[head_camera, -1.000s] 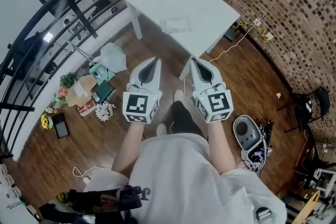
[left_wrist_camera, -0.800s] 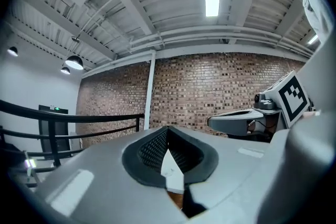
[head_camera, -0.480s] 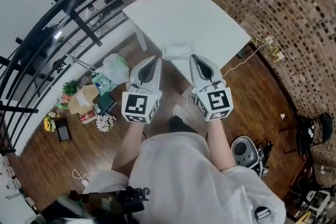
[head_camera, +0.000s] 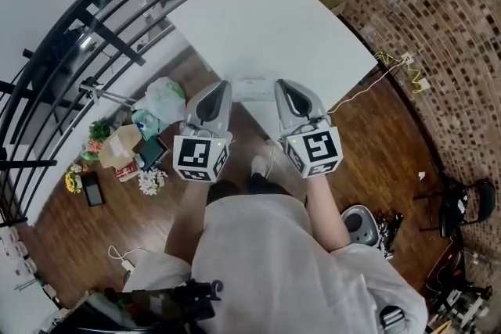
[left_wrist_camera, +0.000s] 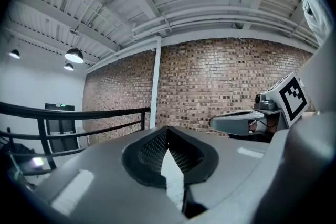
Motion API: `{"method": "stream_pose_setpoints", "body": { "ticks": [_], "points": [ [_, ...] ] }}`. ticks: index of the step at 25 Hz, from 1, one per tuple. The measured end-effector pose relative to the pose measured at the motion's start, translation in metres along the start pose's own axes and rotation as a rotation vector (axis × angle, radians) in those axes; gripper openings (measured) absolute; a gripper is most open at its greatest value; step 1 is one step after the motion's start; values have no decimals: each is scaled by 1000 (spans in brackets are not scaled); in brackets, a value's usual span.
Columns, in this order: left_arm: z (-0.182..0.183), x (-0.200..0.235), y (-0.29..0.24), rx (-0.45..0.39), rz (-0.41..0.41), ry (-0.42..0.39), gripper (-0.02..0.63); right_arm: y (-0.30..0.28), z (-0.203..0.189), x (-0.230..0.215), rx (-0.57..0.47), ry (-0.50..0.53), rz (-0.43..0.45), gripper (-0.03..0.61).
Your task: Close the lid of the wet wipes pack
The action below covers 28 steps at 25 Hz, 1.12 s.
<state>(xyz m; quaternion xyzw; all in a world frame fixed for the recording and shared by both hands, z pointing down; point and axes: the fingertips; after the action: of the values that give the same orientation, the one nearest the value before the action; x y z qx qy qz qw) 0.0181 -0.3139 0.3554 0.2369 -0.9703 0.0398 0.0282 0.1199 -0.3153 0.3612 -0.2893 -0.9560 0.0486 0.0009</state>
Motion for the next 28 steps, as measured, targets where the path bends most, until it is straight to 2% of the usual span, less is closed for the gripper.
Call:
{"method": "stream_pose_setpoints", "body": {
  "ticks": [7, 11, 20, 28],
  "points": [
    [-16, 25, -19, 59, 50, 6, 15, -29, -14, -21, 44, -11, 15, -11],
    [-29, 36, -33, 86, 28, 15, 15, -49, -25, -25, 71, -20, 11, -11],
    [-68, 45, -53, 160, -54, 72, 15, -75, -72, -33, 206, -30, 4, -11],
    [-99, 53, -64, 216, -78, 100, 15, -96, -104, -44, 287, -46, -11, -11]
  ]
}}
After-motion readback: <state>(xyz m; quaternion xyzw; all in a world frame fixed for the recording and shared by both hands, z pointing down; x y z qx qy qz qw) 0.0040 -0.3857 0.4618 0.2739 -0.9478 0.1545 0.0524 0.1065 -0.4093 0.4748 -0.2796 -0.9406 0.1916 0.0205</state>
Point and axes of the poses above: the fingertips, and each gripper's own axes: y backward along the fingers, x to its left, z out of its top, and after that the axes turned 2 degrees about -x, right-handed
